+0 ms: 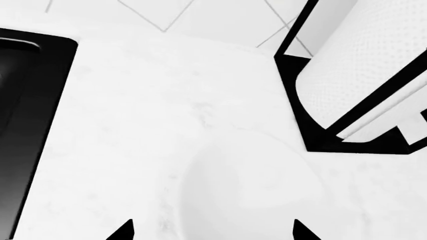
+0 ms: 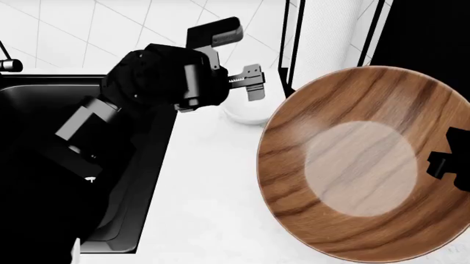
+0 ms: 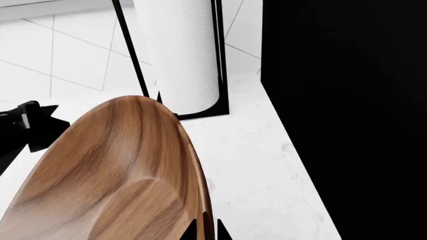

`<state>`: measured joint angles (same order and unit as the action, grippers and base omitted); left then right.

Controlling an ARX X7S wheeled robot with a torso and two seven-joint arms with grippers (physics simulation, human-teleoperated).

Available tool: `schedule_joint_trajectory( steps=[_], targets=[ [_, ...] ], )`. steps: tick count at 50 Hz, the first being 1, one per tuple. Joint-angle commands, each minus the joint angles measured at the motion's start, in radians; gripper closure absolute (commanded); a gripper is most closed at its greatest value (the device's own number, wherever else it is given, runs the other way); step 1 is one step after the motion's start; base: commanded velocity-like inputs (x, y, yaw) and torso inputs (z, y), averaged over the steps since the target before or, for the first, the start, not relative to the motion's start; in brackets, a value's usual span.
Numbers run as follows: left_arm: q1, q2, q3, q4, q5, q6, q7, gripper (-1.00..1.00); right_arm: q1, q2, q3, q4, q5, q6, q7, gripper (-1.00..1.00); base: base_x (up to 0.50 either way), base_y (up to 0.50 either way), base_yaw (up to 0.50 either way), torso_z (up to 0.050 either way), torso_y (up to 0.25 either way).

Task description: Stack the bowls in the sink.

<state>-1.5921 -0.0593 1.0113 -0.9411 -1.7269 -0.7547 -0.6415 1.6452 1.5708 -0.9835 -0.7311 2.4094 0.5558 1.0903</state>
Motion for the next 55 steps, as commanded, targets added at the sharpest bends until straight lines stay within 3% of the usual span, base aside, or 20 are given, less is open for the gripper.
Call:
schedule_joint_trajectory(
  steps=[1, 19, 34, 55],
  targets=[
    [0.007, 0.009, 0.038, -0.046, 0.046, 0.027, 0.048, -1.0, 0.044, 0.0, 0.011, 0.003, -0.009, -0.003, -0.004, 1.0, 0.0, 0.0, 0.0, 0.0, 0.01],
    [0.018, 0.058, 0.15, -0.127, 0.117, 0.095, 0.139, -1.0, 0.008, 0.0, -0.009, -0.007, -0.052, -0.032, -0.027, 1.0, 0.0, 0.0, 0.0, 0.0, 0.0],
    [0.009, 0.059, 0.396, -0.115, -0.058, 0.201, 0.186, -1.0, -0.014, 0.0, -0.018, -0.013, -0.075, -0.046, -0.042, 1.0, 0.0, 0.0, 0.0, 0.0, 0.0],
    [0.014, 0.059, 0.564, -0.09, -0.196, 0.289, 0.171, -1.0, -0.04, 0.0, -0.027, -0.015, -0.099, -0.064, -0.055, 1.0, 0.0, 0.0, 0.0, 0.0, 0.0]
  ],
)
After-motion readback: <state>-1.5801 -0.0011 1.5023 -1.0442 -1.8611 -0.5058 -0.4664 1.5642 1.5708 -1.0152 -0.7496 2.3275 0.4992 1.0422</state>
